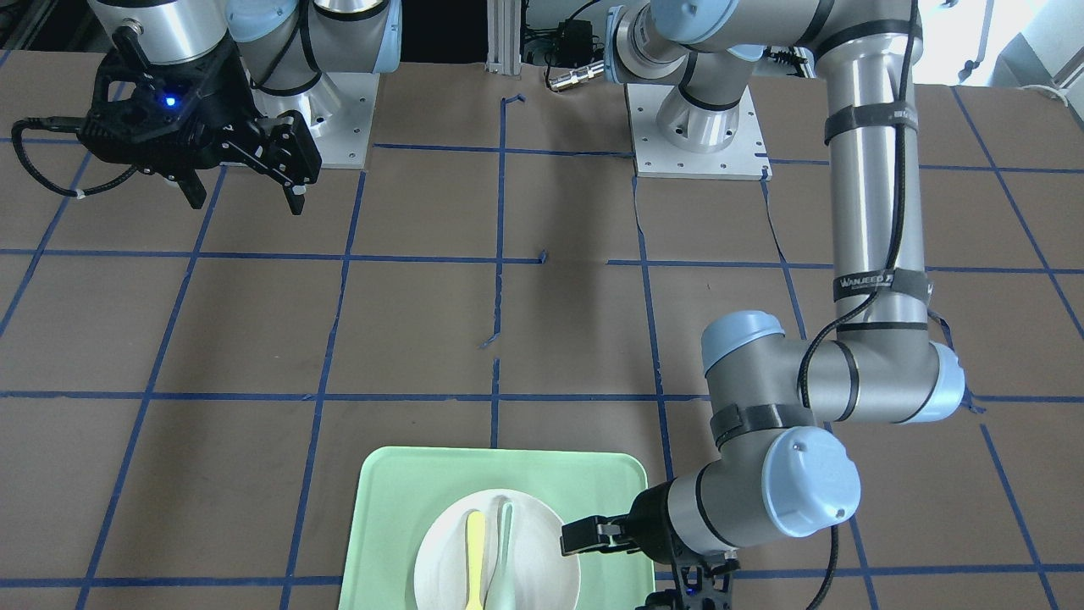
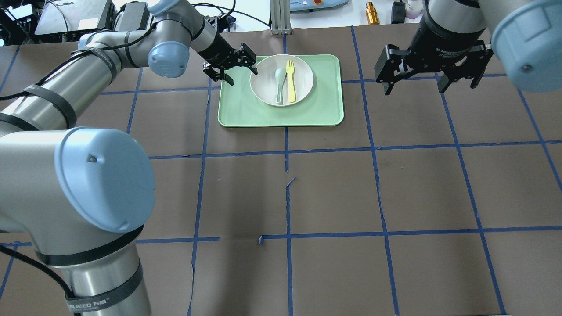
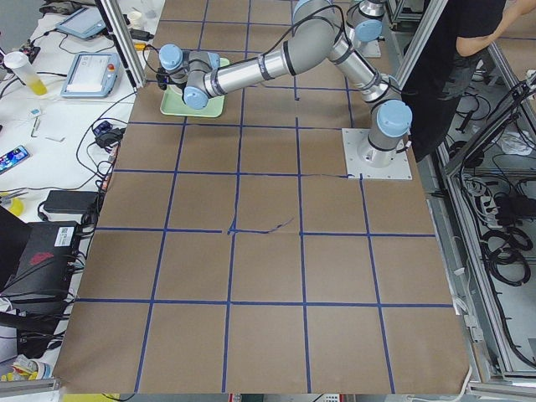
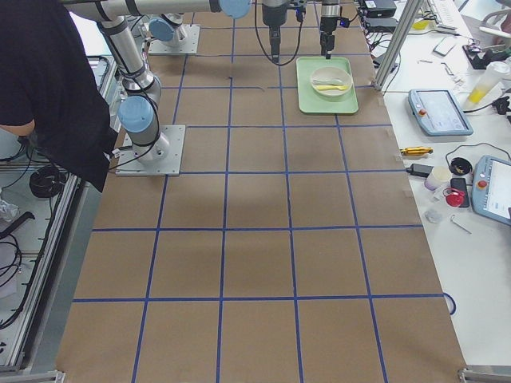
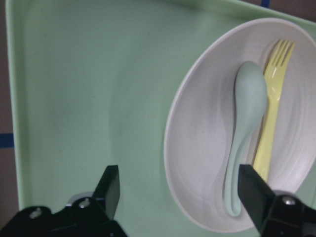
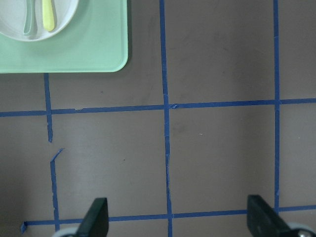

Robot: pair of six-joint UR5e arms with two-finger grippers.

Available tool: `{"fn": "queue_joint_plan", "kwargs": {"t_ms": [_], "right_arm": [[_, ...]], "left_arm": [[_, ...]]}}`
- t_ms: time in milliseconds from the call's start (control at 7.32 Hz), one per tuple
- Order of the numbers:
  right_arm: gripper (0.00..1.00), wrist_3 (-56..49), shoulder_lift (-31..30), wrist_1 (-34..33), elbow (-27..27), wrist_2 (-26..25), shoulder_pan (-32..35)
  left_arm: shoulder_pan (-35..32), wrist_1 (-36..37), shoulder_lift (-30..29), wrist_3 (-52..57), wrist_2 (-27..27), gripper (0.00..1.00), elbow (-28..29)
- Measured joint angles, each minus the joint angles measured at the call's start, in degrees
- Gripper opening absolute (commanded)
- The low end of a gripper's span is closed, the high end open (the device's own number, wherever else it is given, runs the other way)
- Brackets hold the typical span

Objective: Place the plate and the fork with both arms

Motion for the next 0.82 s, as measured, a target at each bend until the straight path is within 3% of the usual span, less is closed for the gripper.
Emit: {"fn": "queue_joint_plan", "kwargs": {"t_ms": [410, 820], "right_arm": [[1.00, 0.0, 0.0, 0.0, 0.0, 0.1, 0.0], [1.00, 0.0, 0.0, 0.0, -0.1, 0.1, 0.0]], "left_arm": [[3.7, -1.0, 15.2, 3.8, 7.2, 1.00, -13.2], [4.2, -10.6, 26.5, 5.2, 19.0, 1.00, -16.7]]}}
